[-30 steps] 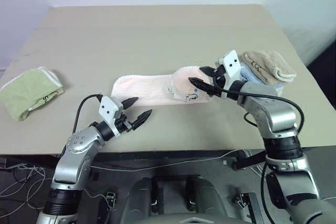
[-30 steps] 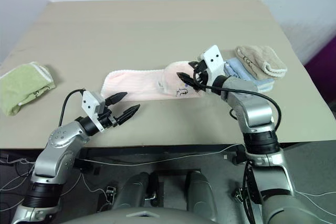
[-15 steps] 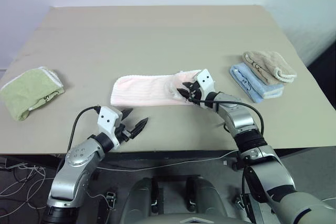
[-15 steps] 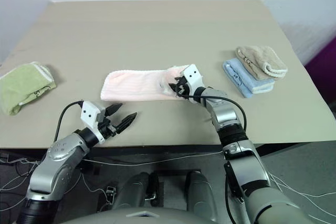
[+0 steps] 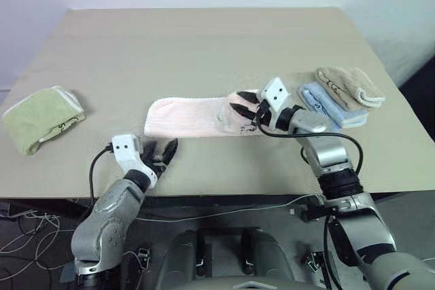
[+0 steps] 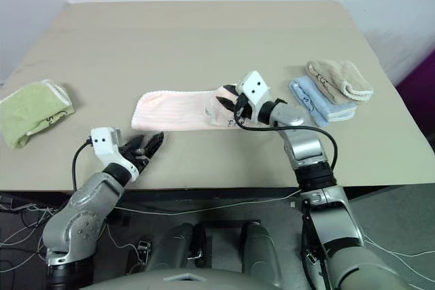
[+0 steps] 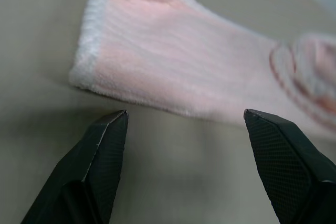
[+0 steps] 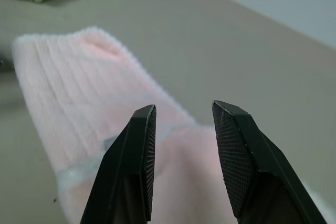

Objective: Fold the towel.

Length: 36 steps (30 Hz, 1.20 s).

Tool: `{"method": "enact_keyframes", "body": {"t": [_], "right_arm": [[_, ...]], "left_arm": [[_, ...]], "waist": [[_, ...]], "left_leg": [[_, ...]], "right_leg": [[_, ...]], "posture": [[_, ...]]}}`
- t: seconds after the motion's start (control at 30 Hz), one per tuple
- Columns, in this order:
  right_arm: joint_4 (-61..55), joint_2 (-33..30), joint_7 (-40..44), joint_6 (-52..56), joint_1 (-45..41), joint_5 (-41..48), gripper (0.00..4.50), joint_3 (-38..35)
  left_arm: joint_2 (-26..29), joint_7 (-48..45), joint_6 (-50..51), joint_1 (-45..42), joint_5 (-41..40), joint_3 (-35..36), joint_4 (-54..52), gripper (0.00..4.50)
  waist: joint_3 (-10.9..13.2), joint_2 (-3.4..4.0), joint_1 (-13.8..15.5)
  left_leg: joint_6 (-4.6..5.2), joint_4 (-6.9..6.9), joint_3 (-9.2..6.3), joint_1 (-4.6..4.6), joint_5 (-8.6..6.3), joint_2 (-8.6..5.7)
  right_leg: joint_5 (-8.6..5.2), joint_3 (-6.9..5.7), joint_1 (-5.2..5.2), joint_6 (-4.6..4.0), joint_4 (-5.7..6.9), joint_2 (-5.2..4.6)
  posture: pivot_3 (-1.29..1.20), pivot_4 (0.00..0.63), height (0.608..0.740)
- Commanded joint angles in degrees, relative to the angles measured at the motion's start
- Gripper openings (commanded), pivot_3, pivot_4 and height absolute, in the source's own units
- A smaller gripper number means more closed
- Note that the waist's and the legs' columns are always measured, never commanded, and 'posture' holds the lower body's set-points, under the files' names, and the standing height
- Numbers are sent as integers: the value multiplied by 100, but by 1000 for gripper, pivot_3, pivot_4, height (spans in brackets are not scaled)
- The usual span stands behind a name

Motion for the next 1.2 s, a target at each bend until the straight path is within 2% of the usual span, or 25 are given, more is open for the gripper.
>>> {"method": "enact_keyframes", "body": {"t": [0.03,0.23,0.47,0.63,0.73,1.1,1.2], "right_arm": [[-398,-92,29,57,-214,183,1744,-216],[-514,-177,-47,67,-205,159,1744,-283],[-777,-287,-216,183,-27,175,1744,-368],[-957,-350,-311,269,76,179,1744,-414],[-1075,-391,-376,336,156,171,1744,-450],[-1175,-392,-480,377,203,179,1744,-447],[-1166,-361,-489,357,209,176,1744,-421]], "left_arm": [[-284,862,311,-387,-844,602,170,4466],[-643,1857,222,-969,-1628,1104,778,4466],[-432,2046,-54,-1666,-1758,1197,1788,4466],[-363,2063,-196,-1874,-1829,1166,2095,4466],[-351,2063,-259,-1868,-1835,1134,2135,3932],[-186,2044,-370,-1887,-1896,1104,2284,134],[-95,2053,-353,-1839,-1913,1137,2290,58]], "waist": [[1,-3,-2],[-1,-7,16],[-4,-5,101],[-5,-5,136],[-5,-4,135],[-4,-6,133],[-4,-6,125]], "left_leg": [[0,0,0,0,1,0],[1,2,0,3,1,-4],[-1,8,-3,13,3,-5],[-4,8,-3,13,4,-4],[-4,8,-3,13,5,-4],[-4,7,-4,8,4,-4],[-4,6,-4,9,4,-2]], "right_leg": [[0,0,0,0,0,2],[0,-3,6,0,1,9],[0,-9,18,0,4,14],[0,-8,19,-1,3,15],[0,-8,19,-1,3,14],[0,-9,16,-1,-2,14],[0,-9,16,-1,-2,17]], "posture": [[0,150,740],[0,150,740],[0,150,740],[0,150,740],[0,150,740],[0,150,740],[0,150,740]]}}
